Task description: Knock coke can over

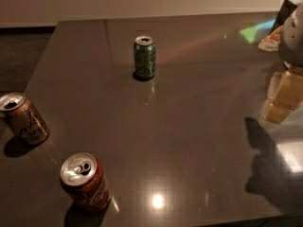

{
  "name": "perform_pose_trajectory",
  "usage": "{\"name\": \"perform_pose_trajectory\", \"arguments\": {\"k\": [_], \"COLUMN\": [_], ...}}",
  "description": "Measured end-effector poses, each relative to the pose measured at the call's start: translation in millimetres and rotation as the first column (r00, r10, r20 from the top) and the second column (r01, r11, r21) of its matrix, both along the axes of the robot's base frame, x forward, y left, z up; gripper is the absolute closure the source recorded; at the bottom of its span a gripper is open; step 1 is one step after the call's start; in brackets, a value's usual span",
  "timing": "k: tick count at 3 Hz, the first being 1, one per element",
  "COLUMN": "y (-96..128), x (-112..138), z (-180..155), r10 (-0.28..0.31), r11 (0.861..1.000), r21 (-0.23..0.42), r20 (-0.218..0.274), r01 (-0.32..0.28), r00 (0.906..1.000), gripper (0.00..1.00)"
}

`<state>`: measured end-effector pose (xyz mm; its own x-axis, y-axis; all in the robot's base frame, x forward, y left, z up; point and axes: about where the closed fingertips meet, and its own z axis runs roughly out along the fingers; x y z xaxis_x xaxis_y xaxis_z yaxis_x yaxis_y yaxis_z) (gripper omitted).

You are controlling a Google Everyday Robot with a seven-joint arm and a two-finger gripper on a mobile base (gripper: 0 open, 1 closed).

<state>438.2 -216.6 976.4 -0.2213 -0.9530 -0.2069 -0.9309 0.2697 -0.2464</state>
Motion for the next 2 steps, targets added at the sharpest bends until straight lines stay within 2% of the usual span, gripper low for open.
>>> {"name": "perform_pose_trajectory", "arguments": {"k": [2], "y": [3.9], "x": [8.0], "z": [2.4], "r10": [0.012], "r11": [1.0], "r21": [0.023], "r20": [-0.011], "r01": [-0.011], "r00": [0.9999], "gripper": [0.0]}}
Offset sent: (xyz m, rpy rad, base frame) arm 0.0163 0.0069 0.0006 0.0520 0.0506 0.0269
